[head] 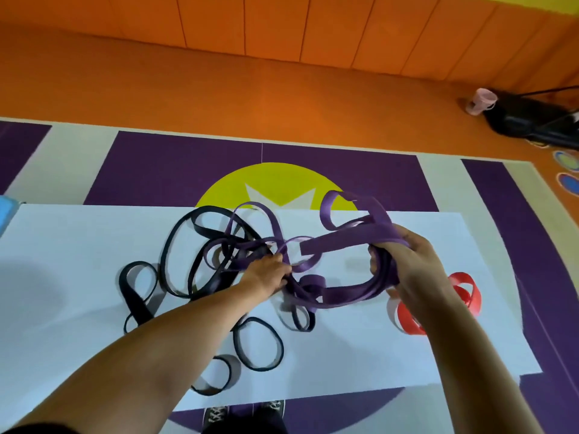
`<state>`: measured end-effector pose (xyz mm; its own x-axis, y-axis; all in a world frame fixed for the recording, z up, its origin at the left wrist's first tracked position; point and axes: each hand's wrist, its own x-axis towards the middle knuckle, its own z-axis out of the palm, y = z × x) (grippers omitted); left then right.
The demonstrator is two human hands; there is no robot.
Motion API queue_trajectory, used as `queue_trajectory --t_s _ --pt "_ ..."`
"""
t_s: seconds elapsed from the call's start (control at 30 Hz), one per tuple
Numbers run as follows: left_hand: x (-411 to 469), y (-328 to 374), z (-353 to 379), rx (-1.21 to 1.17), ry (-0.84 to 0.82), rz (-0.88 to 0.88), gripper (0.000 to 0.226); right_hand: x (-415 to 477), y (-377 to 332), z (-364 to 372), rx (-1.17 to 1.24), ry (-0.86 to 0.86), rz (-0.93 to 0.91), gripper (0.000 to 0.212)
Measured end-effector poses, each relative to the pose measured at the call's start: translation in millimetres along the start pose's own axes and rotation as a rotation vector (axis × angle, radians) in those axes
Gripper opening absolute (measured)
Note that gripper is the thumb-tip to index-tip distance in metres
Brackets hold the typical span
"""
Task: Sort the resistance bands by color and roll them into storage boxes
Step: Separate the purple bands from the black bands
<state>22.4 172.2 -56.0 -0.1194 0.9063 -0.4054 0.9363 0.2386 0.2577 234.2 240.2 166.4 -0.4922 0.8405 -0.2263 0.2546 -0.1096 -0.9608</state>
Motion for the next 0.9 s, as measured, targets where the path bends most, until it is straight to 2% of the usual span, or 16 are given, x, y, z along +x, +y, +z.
queue_trajectory --t_s 0.07,0.17,0.27,0.33,0.4,0.47,0.6,0.7,0.83,0.9 --pt "1 0 1 -0.129 0.05 0.022 0.02 3 6 2 -0.001 -0.01 0.024 0.01" --pt "-3 1 -6 -0.368 0.147 0.021 0.02 9 22 7 -0.088 -0.012 0.072 0.017" --pt "-13 -2 -21 -0.661 0.283 0.01 0.023 12 38 12 -0.183 -0.047 0.121 0.009" --pt "-20 -6 -33 -0.867 0.346 -0.106 0.019 13 46 9 -0.247 -0.028 0.16 0.006" --pt "-26 -15 -43 -0.959 0.405 -0.246 0.016 12 50 2 -0.302 0.009 0.173 0.008" --pt "-29 -29 -45 -0.871 0.442 -0.296 0.019 10 48 -5 -0.3 0.06 0.17 0.009" --pt "-40 -41 -38 -0.746 0.414 -0.381 0.022 6 24 -13 -0.361 0.161 0.102 0.01" --pt "-49 -43 -30 -0.599 0.379 -0.45 0.023 -1 -1 -17 -0.315 0.213 0.048 0.004" --pt "-59 -50 -16 -0.528 0.232 -0.428 0.024 -14 -27 -13 -0.262 0.175 -0.025 0.019" --pt "-67 -47 -15 -0.478 0.174 -0.412 0.032 -19 -36 -11 -0.253 0.125 -0.048 0.021"
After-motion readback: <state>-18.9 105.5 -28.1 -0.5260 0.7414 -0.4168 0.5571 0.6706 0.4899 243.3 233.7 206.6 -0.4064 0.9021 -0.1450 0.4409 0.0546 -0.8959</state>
